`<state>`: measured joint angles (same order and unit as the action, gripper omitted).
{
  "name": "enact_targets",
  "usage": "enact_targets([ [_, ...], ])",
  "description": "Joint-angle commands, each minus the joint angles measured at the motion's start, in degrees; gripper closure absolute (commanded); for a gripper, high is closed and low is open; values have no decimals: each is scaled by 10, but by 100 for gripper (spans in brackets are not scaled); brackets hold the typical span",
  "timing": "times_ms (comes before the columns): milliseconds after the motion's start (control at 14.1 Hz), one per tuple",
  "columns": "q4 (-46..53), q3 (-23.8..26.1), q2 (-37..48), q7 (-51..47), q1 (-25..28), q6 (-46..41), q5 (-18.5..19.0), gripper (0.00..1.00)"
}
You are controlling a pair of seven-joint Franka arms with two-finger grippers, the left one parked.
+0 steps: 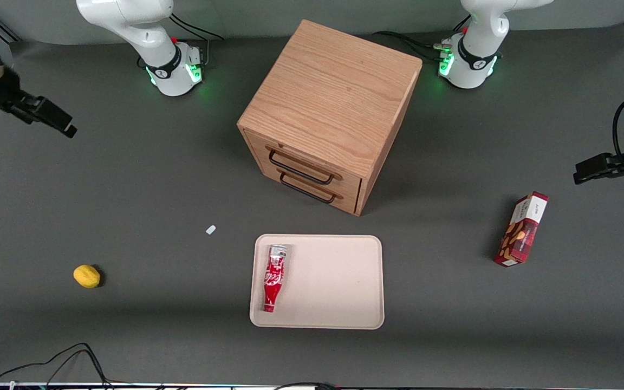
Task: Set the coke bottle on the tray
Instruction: 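Open the right gripper, release the bottle, and raise the arm away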
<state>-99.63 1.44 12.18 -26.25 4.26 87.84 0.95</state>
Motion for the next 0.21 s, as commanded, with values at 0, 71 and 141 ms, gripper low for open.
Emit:
enact_targets([
  [0, -40, -6, 31, 5, 8, 20, -10, 0],
  [71, -20, -6, 18, 1, 8, 18, -11, 0],
  [141, -1, -6, 3, 1, 8, 11, -12, 0],
])
